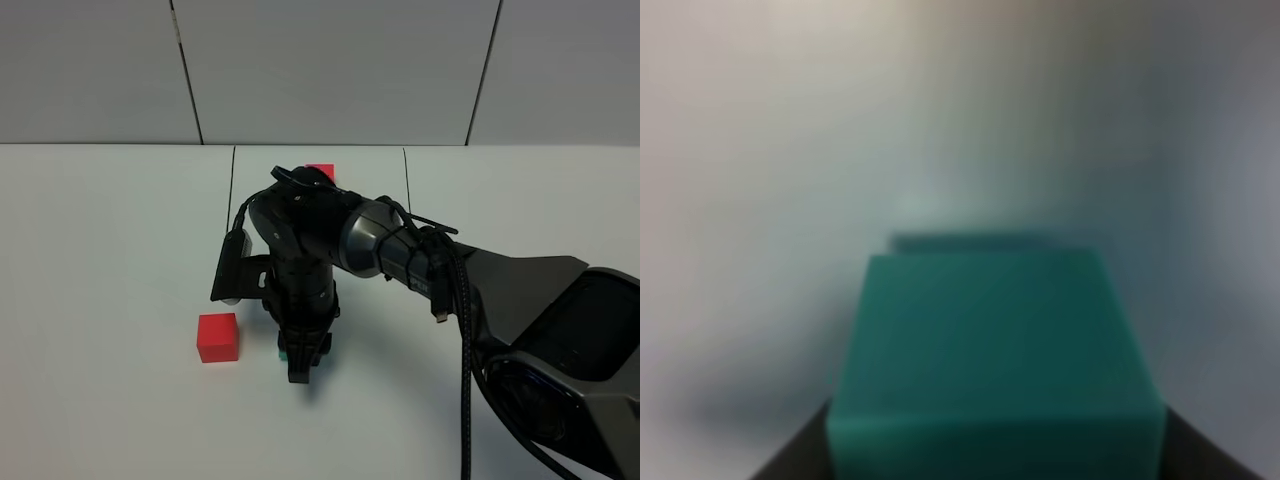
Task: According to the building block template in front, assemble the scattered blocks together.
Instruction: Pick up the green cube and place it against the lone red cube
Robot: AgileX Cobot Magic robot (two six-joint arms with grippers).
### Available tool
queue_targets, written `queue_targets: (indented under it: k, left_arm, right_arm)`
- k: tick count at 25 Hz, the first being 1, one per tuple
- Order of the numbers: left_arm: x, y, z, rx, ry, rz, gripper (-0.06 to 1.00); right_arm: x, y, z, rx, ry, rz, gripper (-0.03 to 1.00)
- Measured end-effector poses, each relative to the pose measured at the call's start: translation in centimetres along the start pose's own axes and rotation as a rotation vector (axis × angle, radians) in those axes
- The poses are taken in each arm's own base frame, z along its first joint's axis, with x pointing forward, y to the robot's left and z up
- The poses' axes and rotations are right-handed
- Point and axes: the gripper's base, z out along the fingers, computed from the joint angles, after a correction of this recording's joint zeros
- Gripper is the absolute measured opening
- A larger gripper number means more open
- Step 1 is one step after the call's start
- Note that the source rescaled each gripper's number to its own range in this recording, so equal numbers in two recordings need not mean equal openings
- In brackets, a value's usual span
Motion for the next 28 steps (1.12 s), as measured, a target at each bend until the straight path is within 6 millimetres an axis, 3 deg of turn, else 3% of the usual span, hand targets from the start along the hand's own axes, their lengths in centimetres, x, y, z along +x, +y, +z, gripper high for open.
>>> queue_targets:
  k: [28]
  left_arm:
    - [0.0, 0.0, 0.0, 0.0, 0.0, 0.0, 0.77]
  right_arm:
    - [-1.7, 0.2, 0.6, 0.062, -0.067, -0.069, 0.0]
